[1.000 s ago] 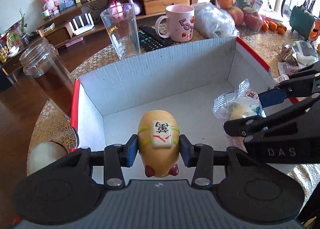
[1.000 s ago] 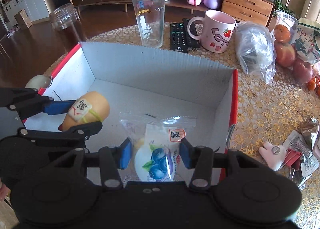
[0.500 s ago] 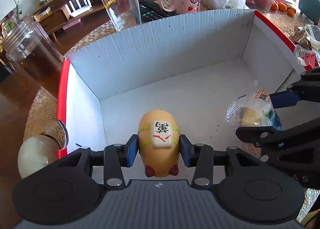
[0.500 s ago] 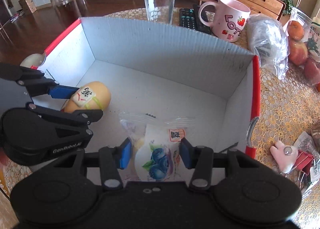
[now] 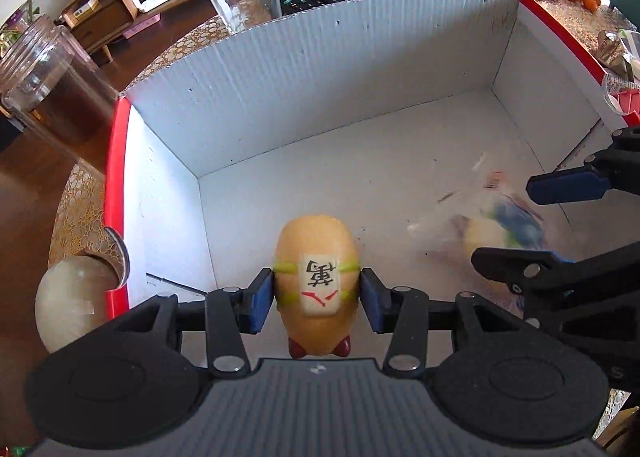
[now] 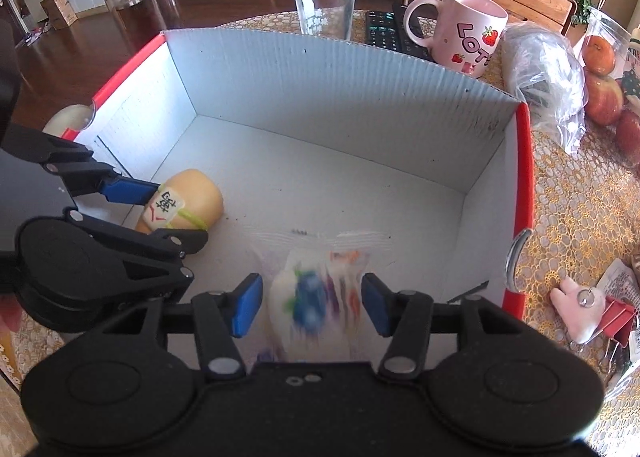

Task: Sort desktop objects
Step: 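Open both tools to drop the bun and pastry bag into the box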

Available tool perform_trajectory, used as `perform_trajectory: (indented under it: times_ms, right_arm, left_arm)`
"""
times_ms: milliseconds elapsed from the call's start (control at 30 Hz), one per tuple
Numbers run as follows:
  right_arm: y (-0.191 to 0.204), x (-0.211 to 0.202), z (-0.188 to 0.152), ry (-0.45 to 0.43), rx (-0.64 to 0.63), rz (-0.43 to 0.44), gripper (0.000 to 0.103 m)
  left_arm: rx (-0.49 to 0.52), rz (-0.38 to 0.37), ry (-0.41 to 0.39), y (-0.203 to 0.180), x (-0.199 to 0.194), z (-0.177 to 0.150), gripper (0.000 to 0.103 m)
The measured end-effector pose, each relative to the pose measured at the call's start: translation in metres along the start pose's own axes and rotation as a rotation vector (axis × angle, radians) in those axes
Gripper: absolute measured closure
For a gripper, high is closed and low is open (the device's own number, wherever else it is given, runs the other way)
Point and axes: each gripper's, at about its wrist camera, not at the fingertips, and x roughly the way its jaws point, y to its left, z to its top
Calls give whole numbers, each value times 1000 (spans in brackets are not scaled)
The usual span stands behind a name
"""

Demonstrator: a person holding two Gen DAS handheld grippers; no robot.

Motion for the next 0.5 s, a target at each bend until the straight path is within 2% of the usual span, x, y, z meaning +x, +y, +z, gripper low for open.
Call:
perform_trajectory:
  times_ms: [67,300,500]
  right_arm:
    - [0,-3,-1,-4,-4,3,46]
    - [3,-16,-4,-18,-24,9,43]
    - [1,-34,-7,-51,-17,12,34]
  left_arm:
    - [-11,4,-2,2,-1,0,51]
    - [0,8,-37,0,-13,-2,48]
    - [7,17,-69,-2,-33,-5,44]
